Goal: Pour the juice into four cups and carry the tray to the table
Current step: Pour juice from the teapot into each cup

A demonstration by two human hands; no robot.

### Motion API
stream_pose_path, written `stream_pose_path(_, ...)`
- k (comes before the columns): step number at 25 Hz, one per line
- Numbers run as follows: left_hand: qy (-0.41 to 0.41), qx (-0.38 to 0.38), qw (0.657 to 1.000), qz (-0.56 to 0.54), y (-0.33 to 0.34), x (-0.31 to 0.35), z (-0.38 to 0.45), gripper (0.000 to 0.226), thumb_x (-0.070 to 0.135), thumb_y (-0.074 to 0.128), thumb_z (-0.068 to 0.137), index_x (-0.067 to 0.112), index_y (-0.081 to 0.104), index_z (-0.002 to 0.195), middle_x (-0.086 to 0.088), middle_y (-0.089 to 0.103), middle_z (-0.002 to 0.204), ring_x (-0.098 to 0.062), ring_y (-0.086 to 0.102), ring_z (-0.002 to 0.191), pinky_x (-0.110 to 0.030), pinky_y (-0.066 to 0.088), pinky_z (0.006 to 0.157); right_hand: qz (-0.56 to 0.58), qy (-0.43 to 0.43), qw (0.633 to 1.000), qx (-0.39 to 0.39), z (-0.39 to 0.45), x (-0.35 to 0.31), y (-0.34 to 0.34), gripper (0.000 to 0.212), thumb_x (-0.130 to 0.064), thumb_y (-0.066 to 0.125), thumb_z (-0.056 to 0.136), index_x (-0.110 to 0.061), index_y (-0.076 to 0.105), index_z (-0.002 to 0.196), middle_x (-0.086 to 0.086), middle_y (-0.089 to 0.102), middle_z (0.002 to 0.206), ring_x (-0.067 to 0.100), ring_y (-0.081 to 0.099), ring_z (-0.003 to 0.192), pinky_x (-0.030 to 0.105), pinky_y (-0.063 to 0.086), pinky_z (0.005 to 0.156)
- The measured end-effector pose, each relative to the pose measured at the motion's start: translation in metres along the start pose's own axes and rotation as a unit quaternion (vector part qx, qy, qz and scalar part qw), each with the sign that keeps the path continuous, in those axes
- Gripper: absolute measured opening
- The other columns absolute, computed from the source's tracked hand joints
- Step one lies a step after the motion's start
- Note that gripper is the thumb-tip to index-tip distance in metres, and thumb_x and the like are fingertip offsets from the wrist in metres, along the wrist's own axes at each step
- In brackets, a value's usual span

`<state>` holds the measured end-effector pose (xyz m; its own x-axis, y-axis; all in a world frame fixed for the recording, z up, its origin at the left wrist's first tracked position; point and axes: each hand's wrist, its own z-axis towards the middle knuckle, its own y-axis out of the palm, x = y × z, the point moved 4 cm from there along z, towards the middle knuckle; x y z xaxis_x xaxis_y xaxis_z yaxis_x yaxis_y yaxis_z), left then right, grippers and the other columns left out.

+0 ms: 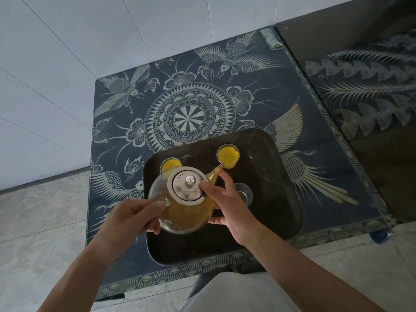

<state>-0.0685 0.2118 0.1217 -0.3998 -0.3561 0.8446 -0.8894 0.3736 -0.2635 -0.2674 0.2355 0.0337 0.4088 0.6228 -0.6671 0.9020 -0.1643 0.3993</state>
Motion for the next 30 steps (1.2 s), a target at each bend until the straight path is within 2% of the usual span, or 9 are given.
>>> stream_pose_path(3, 0.004, -0.017, 1.0, 0.012, 0.002, -0.002, -0.004, 0.078, 0.063, 0.077, 0.056, -0.011, 0.056, 0.061, -0.011, 0.055, 0.053, -0.014, 0.057, 0.052, -0.018, 0.048, 0.058, 0.013, -0.001, 1.0, 0.003, -0.007, 0.006, -0.002, 0.088, -0.051, 0.074, 0.073, -0.045, 0.031, 0.15, -0.012, 0.072, 0.116, 0.018, 0.063, 0.117, 0.043, 0.052, 0.081)
stream_pose_path(6, 0.007, -0.044, 0.998, 0.046, 0.004, -0.004, -0.008, 0.074, 0.066, 0.069, 0.066, -0.007, 0.058, 0.063, -0.011, 0.06, 0.055, -0.021, 0.055, 0.058, -0.028, 0.047, 0.064, 0.026, 0.001, 1.0, 0.013, -0.014, 0.014, -0.005, 0.08, -0.046, 0.072, 0.082, -0.043, 0.031, 0.151, -0.012, 0.069, 0.116, 0.018, 0.062, 0.116, 0.043, 0.052, 0.081)
stream_pose_path(9, -0.005, -0.055, 0.997, 0.053, 0.01, -0.003, -0.01, 0.058, 0.053, 0.069, 0.081, 0.001, 0.061, 0.057, -0.012, 0.059, 0.055, -0.026, 0.054, 0.06, -0.039, 0.045, 0.069, 0.035, 0.004, 0.999, 0.019, -0.019, 0.022, -0.008, 0.081, -0.047, 0.072, 0.078, -0.043, 0.033, 0.149, -0.014, 0.071, 0.109, 0.017, 0.065, 0.112, 0.045, 0.054, 0.084)
stream_pose_path(12, -0.006, -0.062, 0.996, 0.065, 0.015, -0.001, -0.012, 0.046, 0.047, 0.065, 0.081, 0.012, 0.06, 0.051, -0.013, 0.057, 0.056, -0.025, 0.054, 0.057, -0.036, 0.045, 0.067, 0.04, 0.006, 0.999, 0.02, -0.023, 0.028, -0.01, 0.084, -0.05, 0.073, 0.074, -0.043, 0.033, 0.148, -0.01, 0.07, 0.111, 0.018, 0.065, 0.111, 0.046, 0.054, 0.086)
stream_pose_path(14, -0.004, -0.074, 0.994, 0.084, 0.015, -0.003, -0.014, 0.054, 0.057, 0.066, 0.081, 0.012, 0.058, 0.052, -0.012, 0.056, 0.056, -0.021, 0.055, 0.055, -0.033, 0.045, 0.065, 0.044, 0.008, 0.999, 0.022, -0.025, 0.032, -0.011, 0.084, -0.052, 0.073, 0.074, -0.043, 0.034, 0.148, -0.007, 0.07, 0.114, 0.019, 0.065, 0.111, 0.046, 0.055, 0.086)
stream_pose_path(17, -0.017, -0.086, 0.991, 0.098, 0.016, -0.005, -0.016, 0.057, 0.065, 0.065, 0.07, 0.012, 0.057, 0.054, -0.009, 0.055, 0.055, -0.02, 0.055, 0.056, -0.032, 0.047, 0.066, 0.049, 0.013, 0.998, 0.023, -0.028, 0.037, -0.012, 0.087, -0.054, 0.073, 0.072, -0.043, 0.034, 0.149, -0.005, 0.069, 0.117, 0.023, 0.065, 0.114, 0.046, 0.056, 0.084)
stream_pose_path(22, -0.025, -0.093, 0.988, 0.124, 0.018, -0.004, -0.015, 0.055, 0.061, 0.059, 0.073, 0.01, 0.056, 0.055, -0.008, 0.053, 0.056, -0.02, 0.053, 0.056, -0.033, 0.045, 0.065, 0.057, 0.013, 0.998, 0.02, -0.028, 0.043, -0.014, 0.087, -0.056, 0.073, 0.072, -0.043, 0.034, 0.149, -0.004, 0.069, 0.12, 0.024, 0.066, 0.115, 0.051, 0.056, 0.09)
stream_pose_path(30, -0.045, -0.099, 0.986, 0.128, 0.023, -0.005, -0.011, 0.053, 0.058, 0.063, 0.082, 0.016, 0.056, 0.051, -0.008, 0.051, 0.055, -0.019, 0.05, 0.054, -0.033, 0.043, 0.064, 0.07, 0.024, 0.997, 0.01, -0.028, 0.05, -0.017, 0.079, -0.057, 0.072, 0.072, -0.047, 0.037, 0.142, -0.001, 0.066, 0.123, 0.028, 0.065, 0.116, 0.056, 0.055, 0.095)
